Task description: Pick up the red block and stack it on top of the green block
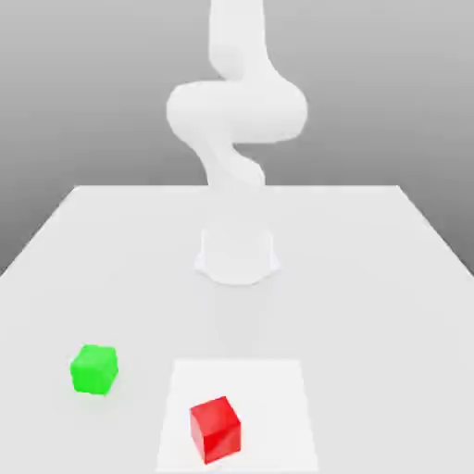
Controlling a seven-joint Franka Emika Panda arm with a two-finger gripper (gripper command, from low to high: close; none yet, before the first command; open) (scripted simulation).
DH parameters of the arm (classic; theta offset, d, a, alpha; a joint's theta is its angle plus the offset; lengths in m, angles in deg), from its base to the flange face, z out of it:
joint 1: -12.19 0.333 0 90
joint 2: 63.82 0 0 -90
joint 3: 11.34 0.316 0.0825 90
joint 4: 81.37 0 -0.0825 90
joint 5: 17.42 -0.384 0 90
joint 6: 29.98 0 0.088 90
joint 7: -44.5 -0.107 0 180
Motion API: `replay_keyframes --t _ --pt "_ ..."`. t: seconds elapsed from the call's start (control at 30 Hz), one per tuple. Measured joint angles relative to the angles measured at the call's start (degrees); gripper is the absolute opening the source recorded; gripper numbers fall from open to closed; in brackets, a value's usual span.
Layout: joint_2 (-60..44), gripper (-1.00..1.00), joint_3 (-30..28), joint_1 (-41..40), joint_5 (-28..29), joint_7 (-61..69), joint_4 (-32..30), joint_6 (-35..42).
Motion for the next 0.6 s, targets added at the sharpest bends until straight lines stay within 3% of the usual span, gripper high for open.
replay_keyframes --t 0.6 --pt "-37.76 0.0 -6.57 4.75 -4.04 22.47 -9.21 -15.71"
